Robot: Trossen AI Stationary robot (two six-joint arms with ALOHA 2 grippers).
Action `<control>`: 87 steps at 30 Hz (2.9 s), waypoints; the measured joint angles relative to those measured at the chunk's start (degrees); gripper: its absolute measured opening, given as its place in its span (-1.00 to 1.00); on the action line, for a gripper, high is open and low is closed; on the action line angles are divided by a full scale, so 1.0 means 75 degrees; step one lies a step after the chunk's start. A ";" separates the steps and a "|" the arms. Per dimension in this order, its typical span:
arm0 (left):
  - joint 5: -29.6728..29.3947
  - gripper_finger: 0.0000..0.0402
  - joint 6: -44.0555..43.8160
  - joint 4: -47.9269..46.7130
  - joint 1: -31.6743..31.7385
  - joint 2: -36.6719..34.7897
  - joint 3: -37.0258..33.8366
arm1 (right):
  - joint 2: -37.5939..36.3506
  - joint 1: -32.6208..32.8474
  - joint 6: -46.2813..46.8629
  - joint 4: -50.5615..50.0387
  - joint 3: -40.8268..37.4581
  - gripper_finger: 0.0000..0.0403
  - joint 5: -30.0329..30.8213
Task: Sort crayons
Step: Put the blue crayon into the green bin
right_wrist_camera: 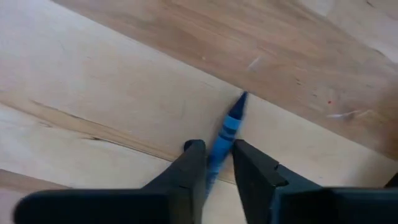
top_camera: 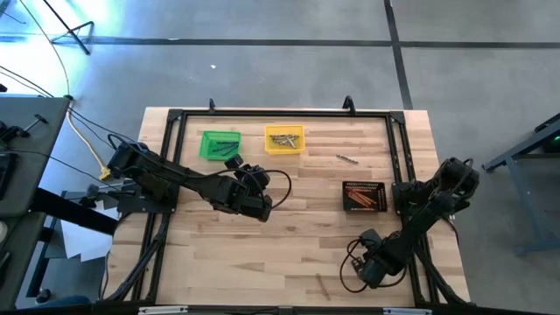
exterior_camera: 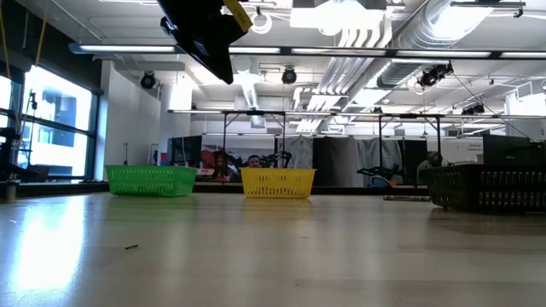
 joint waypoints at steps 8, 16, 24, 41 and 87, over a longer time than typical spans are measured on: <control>-0.0010 -0.43 -0.0012 0.0000 0.0003 0.0000 0.0000 | 0.0011 0.0000 0.0008 -0.0142 0.0018 -0.95 0.0051; -0.0475 -0.43 0.0012 0.0156 0.0000 0.0054 0.0000 | -0.0622 -0.0006 0.0199 -0.1527 0.0516 -0.98 0.1800; -0.0089 -0.43 0.0580 0.1189 -0.0525 0.0332 -0.0003 | -0.1336 0.0276 0.0104 -0.3167 0.1051 -0.99 0.6571; 0.2246 -0.43 0.5530 0.8498 -0.2365 0.0693 0.0003 | -0.1385 0.0236 -0.2473 -0.1760 0.1223 -1.00 1.2624; 0.1979 -0.43 0.5115 0.9943 -0.2151 0.1355 -0.0003 | -0.1271 -0.0697 -1.4610 0.6866 0.1767 -1.00 0.8548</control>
